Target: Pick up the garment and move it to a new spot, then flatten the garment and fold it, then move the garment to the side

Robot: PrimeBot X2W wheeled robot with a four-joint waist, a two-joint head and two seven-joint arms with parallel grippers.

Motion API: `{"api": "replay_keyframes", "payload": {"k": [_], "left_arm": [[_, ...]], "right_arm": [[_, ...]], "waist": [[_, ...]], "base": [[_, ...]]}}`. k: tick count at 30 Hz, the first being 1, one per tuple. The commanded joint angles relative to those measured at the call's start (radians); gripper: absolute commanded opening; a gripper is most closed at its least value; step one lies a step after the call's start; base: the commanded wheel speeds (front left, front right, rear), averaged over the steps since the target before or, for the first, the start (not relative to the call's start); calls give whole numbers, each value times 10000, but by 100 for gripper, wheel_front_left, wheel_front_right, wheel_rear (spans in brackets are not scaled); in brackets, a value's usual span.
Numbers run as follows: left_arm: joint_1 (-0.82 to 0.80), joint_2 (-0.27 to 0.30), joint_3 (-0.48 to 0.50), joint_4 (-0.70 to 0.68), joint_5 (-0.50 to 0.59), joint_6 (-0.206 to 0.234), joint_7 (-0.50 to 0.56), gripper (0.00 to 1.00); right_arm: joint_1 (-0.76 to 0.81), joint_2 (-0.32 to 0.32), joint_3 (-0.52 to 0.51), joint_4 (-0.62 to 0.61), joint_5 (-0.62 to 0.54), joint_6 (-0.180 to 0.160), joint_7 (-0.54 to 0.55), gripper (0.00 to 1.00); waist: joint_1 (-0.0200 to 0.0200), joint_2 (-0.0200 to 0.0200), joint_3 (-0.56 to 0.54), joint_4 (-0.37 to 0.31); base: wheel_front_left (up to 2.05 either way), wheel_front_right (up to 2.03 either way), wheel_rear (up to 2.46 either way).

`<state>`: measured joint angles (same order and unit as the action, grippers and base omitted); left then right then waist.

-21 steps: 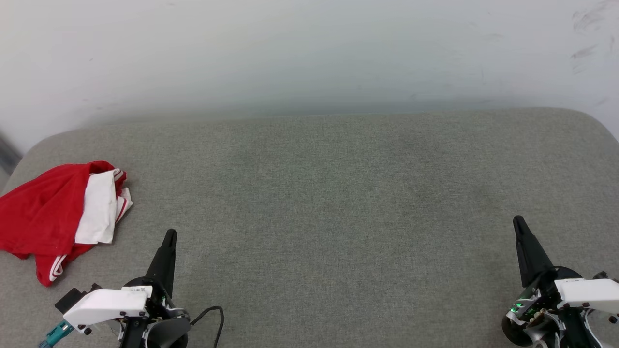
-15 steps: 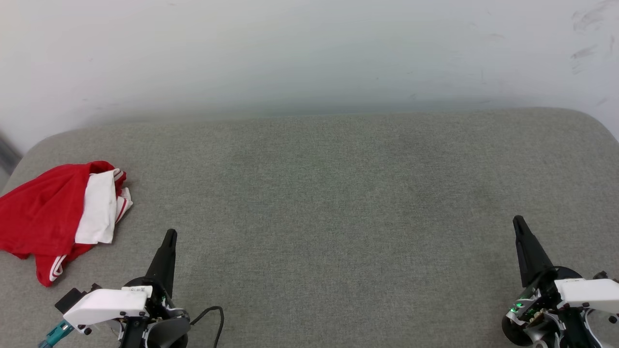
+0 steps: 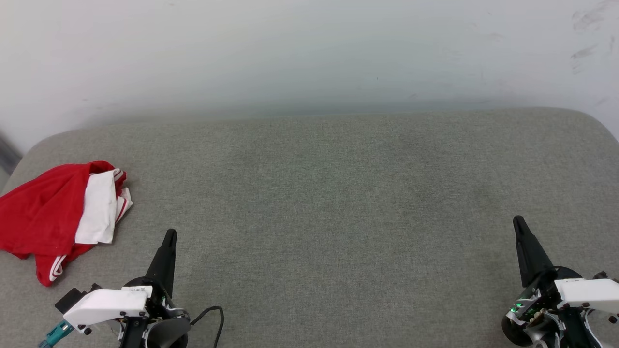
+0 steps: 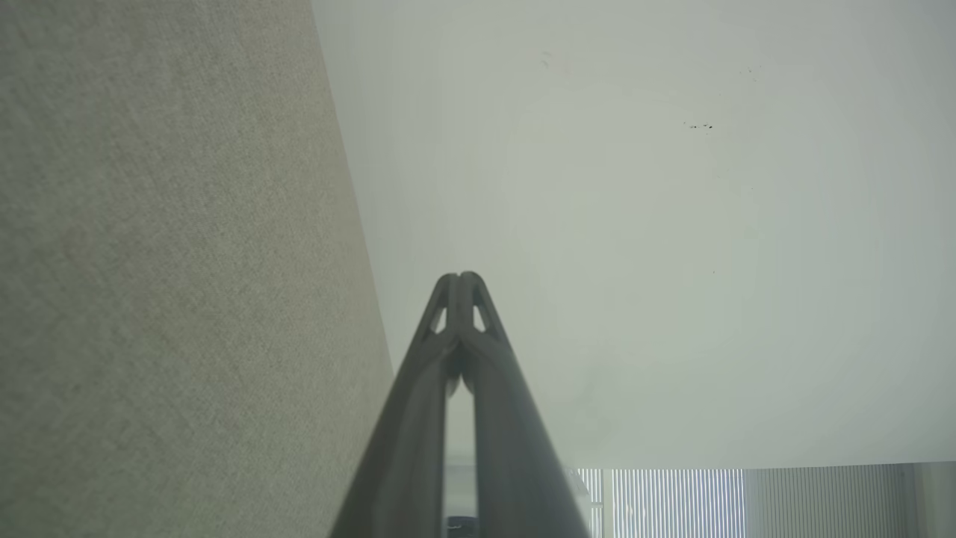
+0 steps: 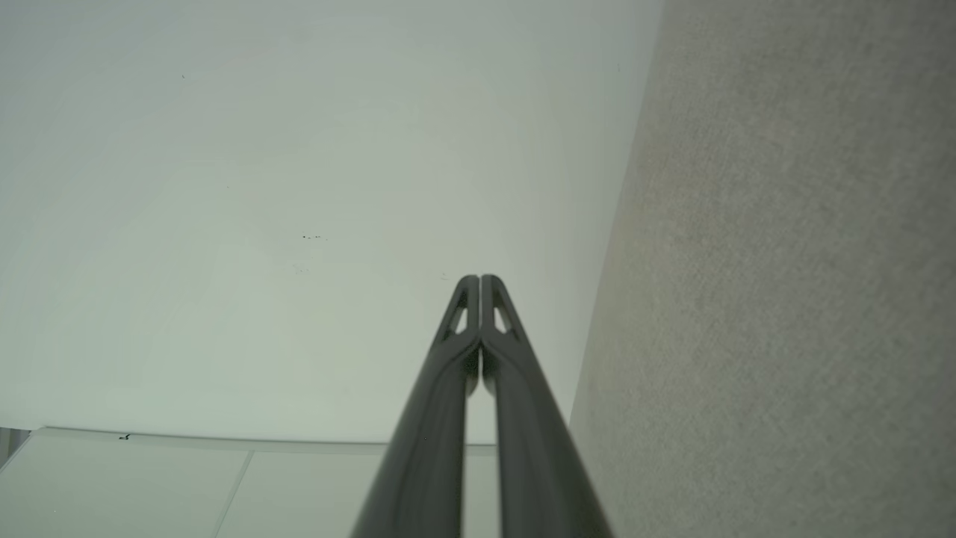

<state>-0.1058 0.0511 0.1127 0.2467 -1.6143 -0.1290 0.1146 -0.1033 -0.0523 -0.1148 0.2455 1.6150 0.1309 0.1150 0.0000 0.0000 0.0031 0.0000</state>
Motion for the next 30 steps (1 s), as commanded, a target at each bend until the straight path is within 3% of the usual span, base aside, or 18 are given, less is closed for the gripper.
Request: {"api": "replay_keyframes", "payload": {"k": [1,29,30], "left_arm": [[-73,-9,36,1,39,-42,27,0],[-71,-9,30,0,34,-42,24,0],[-1,0,-2,0,0,0,-2,100]], "right_arm": [[-100,30,-5,4,-58,-3,19,0],[-100,30,1,4,-52,-3,12,0],[0,0,2,0,0,0,0,100]], "waist": [[0,0,0,0],[0,0,0,0],[0,0,0,0]], "base": [[0,0,0],[0,0,0],[0,0,0]]}}
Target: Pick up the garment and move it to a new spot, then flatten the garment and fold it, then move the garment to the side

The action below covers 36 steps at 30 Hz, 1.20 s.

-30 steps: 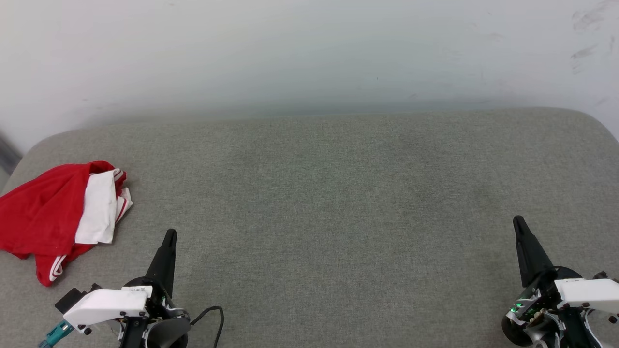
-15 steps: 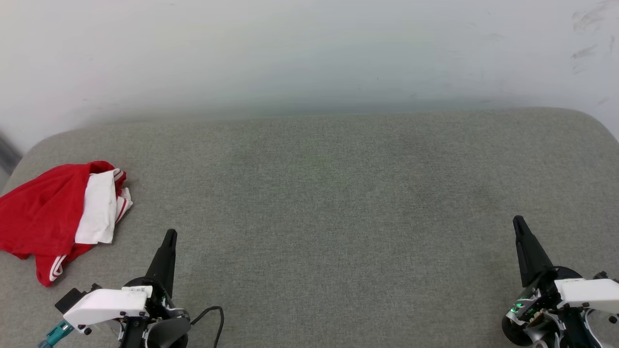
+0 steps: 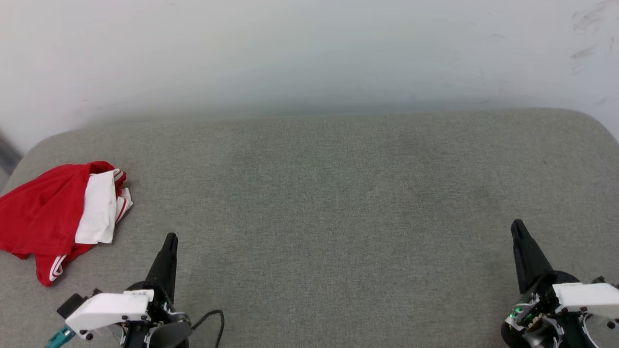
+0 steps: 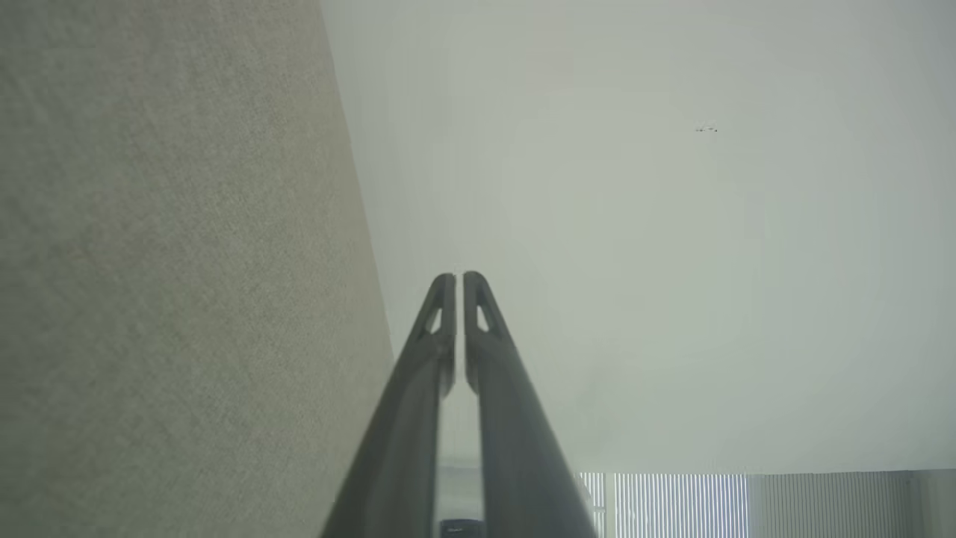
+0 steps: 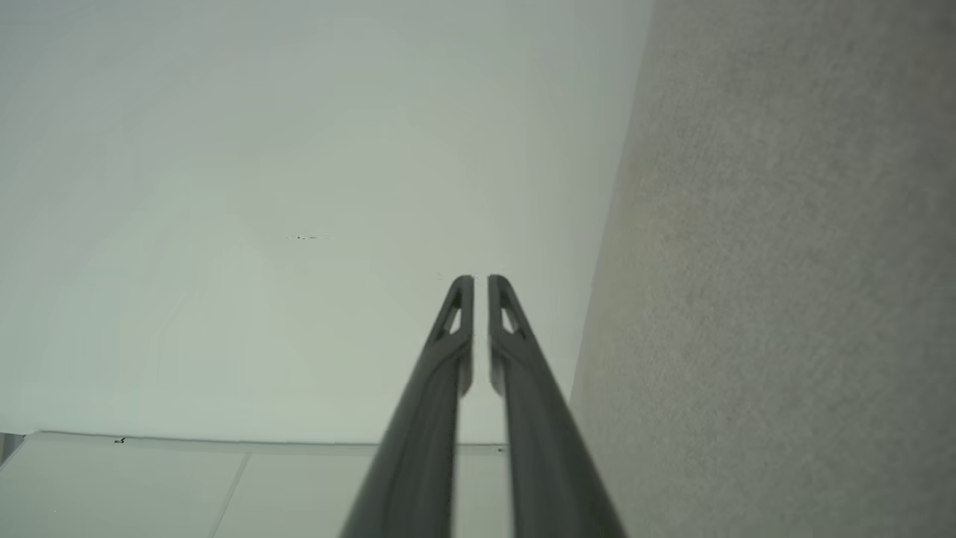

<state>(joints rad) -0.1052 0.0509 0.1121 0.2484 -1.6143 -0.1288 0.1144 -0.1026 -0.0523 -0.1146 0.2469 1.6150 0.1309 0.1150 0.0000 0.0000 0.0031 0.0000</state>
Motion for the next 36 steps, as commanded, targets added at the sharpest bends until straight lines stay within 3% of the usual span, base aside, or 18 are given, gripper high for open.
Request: {"api": "replay_keyframes", "payload": {"k": [1,14,23,36], "left_arm": [[26,-6,-10,56,-2,0,-2,100],[471,-29,-85,-88,454,5,-565,100],[653,-24,129,-225,1149,1,-973,100],[733,-17,811,-426,2534,-4,-1493,100]], "right_arm": [[35,2,6,54,4,0,0,100],[437,10,181,-56,-392,-2,-550,100],[535,10,152,-161,-1421,-2,-960,100],[568,9,39,-941,-4393,-1,-1484,100]], "waist": [[0,0,-1,0],[0,0,18,-15],[0,0,22,-26],[0,0,57,-48]], "base": [[0,0,0],[0,0,0],[0,0,0],[0,0,0]]}}
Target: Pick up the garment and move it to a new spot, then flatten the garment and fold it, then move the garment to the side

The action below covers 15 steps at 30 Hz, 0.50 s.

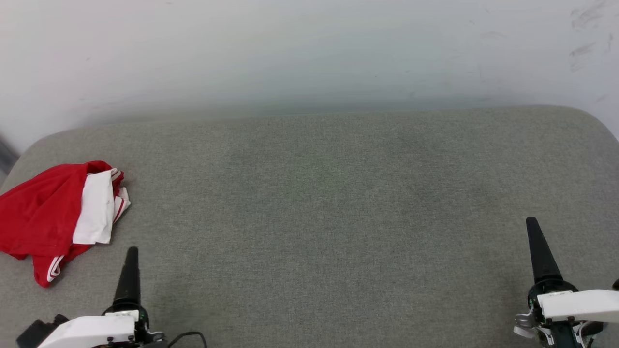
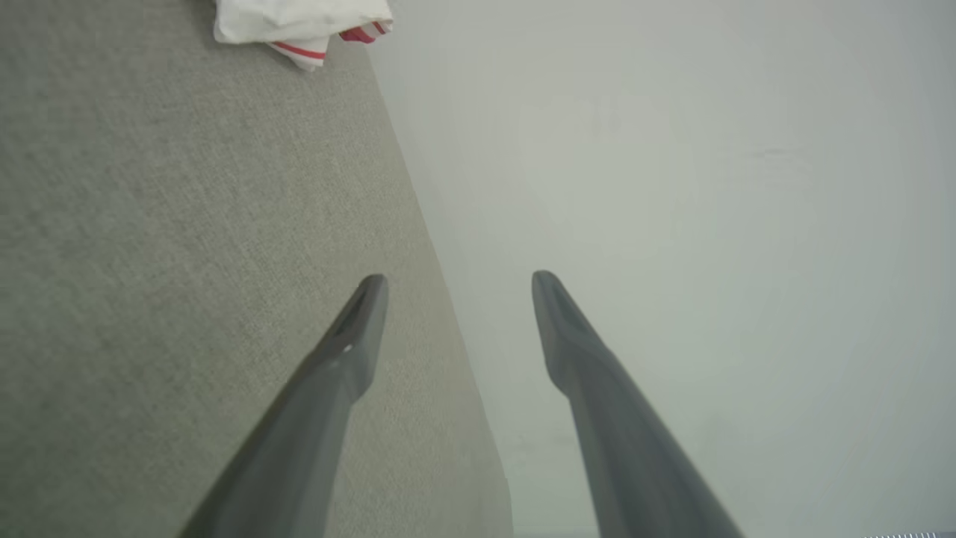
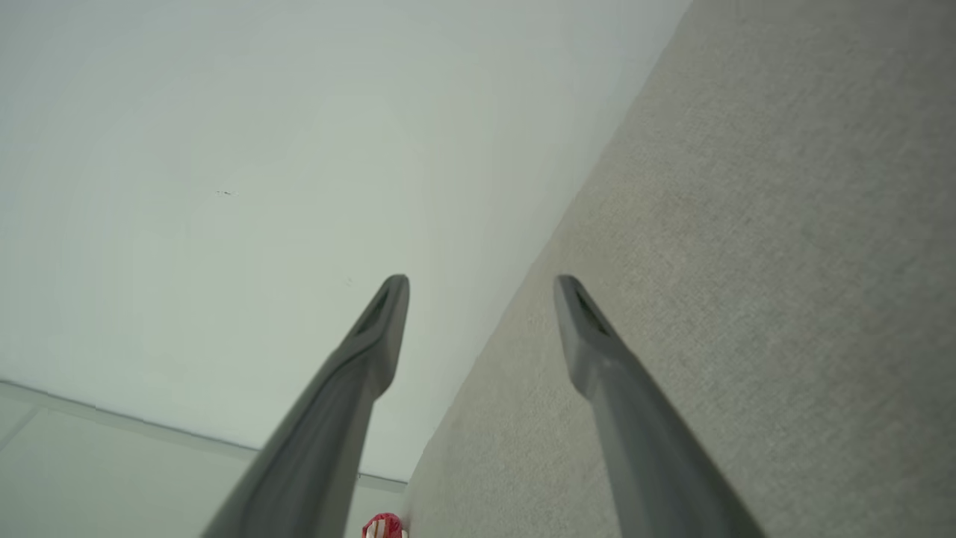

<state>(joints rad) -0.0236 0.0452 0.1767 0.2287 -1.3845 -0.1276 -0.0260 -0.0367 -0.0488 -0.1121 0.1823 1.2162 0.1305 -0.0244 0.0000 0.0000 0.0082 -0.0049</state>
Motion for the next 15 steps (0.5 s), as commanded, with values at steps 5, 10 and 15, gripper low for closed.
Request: {"api": "replay_keyframes", "payload": {"k": [5,10,15], "left_arm": [[-64,41,447,-593,1248,-18,-271,100],[-102,42,612,-1421,2827,106,-444,100],[173,46,-299,-2834,5175,851,-680,100]], "right_arm": [[-67,-25,152,-854,-1924,3,-274,100],[-80,-25,323,-1451,-3689,3,-448,100],[-86,-25,431,-2062,-5395,3,-681,100]], "waist": [[0,0,30,-8],[0,0,68,-17],[0,0,119,-39]], "base": [[0,0,0],[0,0,0],[0,0,0]]}}
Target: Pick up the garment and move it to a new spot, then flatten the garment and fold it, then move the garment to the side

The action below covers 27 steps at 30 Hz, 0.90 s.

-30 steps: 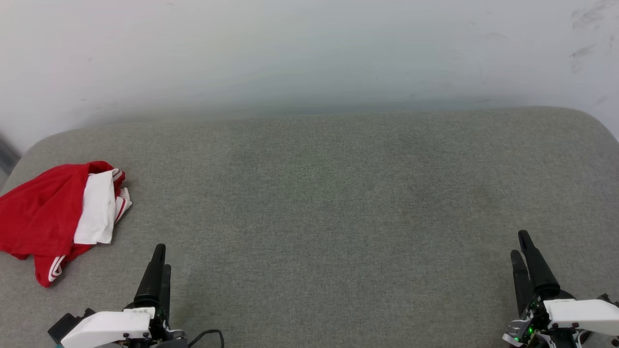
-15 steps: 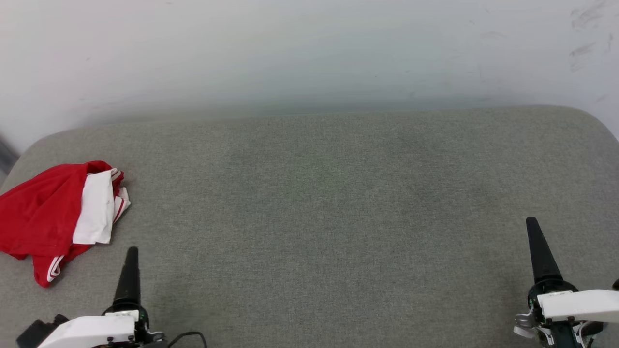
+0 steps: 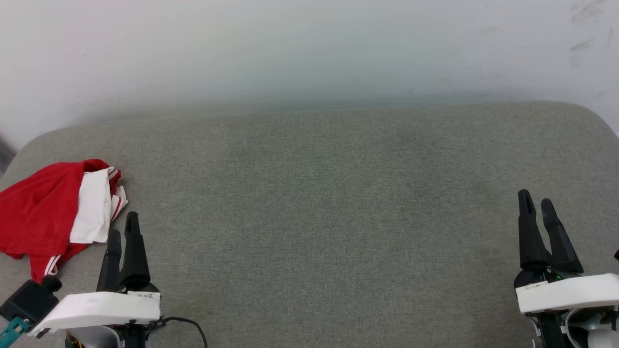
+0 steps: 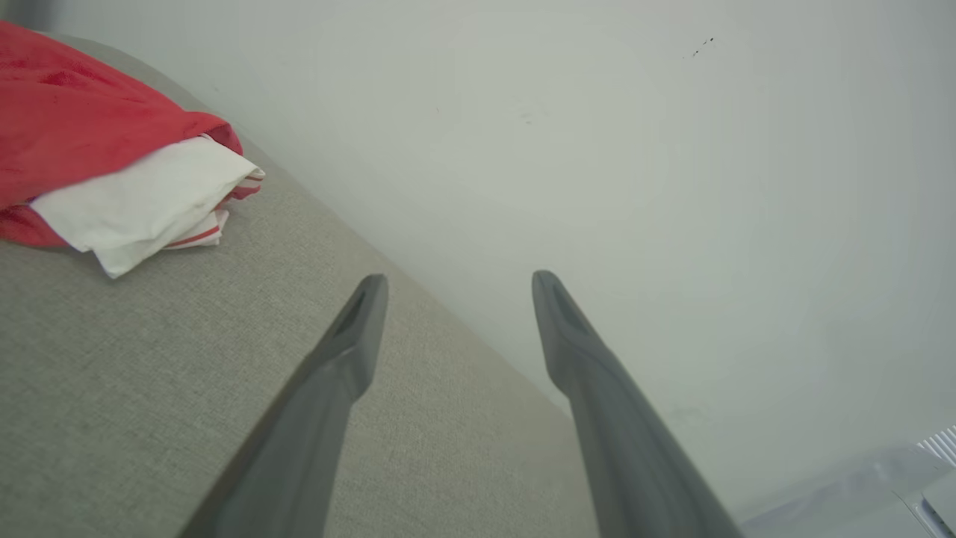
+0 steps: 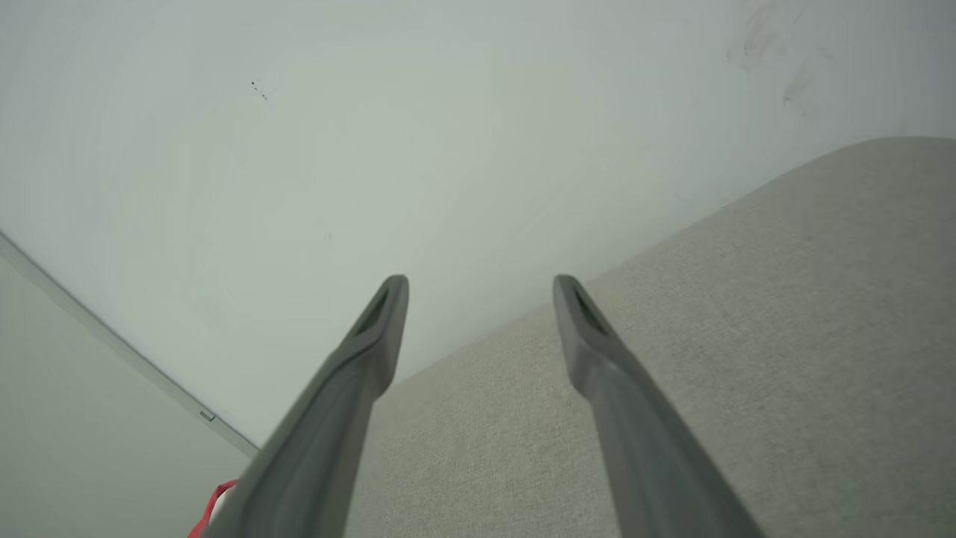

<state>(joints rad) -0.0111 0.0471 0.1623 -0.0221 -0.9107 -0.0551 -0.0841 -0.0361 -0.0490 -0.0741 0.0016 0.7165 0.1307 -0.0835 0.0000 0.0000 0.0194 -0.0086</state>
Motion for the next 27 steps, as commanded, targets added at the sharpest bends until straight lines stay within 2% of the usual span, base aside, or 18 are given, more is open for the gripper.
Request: {"api": "replay_keyframes", "payload": {"k": [1,7,11,16,22,23,27], "left_arm": [[82,29,-309,-483,806,202,-126,100],[316,28,-1262,-983,2768,660,-308,100],[391,160,-1800,-1060,3556,1054,-424,100],[471,454,-2474,-1068,4252,1599,-562,100],[363,983,-3398,-1209,5068,2511,-729,100],[363,983,-3398,-1209,5068,2511,-729,100],[306,1319,-3956,-1240,5445,3182,-827,100]], "right_arm": [[-82,-23,96,-327,-628,1,-120,100],[53,-23,277,-573,-1703,1,-303,100],[87,-23,402,-608,-2467,1,-420,100],[188,-23,412,-471,-3129,1,-559,100],[275,-23,586,-322,-4198,0,-716,100],[275,-23,586,-322,-4198,0,-716,100],[355,-22,546,-27,-4889,0,-819,100]], "waist": [[0,0,12,-4],[0,0,23,-29],[0,0,16,-44],[0,0,4,-69],[0,0,10,-82],[0,0,10,-82],[0,0,7,-85]], "base": [[0,0,0],[0,0,0],[0,0,0],[0,0,0],[0,0,0],[0,0,0],[0,0,0]]}}
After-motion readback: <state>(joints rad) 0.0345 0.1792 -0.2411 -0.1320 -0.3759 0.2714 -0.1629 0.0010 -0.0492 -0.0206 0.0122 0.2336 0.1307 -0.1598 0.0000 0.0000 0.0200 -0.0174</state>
